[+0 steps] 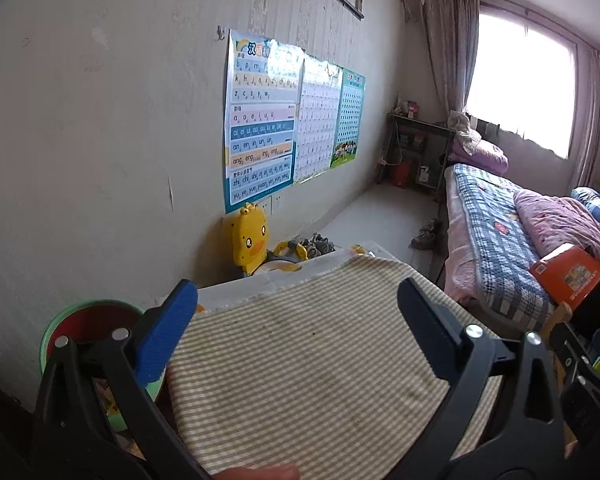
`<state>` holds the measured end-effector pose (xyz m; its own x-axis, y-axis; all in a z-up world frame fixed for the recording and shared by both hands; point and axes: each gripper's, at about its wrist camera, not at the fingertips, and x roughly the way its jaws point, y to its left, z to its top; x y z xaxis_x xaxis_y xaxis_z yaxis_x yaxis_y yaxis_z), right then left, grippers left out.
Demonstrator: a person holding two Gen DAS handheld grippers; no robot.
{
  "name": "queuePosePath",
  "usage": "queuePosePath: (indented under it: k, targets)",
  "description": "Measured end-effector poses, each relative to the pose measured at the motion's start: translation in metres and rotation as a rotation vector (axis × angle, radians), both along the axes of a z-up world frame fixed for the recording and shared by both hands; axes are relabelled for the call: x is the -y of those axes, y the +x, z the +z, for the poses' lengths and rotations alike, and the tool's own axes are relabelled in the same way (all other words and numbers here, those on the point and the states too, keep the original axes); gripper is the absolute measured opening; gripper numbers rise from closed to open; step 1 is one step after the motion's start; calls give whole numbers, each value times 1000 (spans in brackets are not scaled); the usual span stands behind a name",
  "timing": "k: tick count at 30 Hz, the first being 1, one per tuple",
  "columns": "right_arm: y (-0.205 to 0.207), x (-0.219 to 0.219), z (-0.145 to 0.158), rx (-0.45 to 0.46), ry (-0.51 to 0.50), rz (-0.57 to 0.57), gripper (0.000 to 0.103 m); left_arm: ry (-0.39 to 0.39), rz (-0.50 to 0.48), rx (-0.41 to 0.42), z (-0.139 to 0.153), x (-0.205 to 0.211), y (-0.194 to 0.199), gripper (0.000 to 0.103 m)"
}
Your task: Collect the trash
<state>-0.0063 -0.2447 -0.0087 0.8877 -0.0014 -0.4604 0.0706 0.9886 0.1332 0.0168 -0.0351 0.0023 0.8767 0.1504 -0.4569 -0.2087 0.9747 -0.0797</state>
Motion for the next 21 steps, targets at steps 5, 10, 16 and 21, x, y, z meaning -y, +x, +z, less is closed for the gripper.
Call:
queuePosePath:
  k: [5, 10, 16, 21]
  targets:
    - [3, 2, -4, -26, 2, -19, 96, 15, -14, -16, -3, 3, -1, 98]
    - [5, 2, -9, -54, 13, -26, 96, 12, -22, -39, -7, 3, 1, 98]
    - [6, 1, -9, -64, 5, -27, 96, 14, -29, -53, -10, 3, 2, 98]
    - [6, -1, -10, -71, 0, -25, 96, 11, -28, -73, -13, 1, 4, 98]
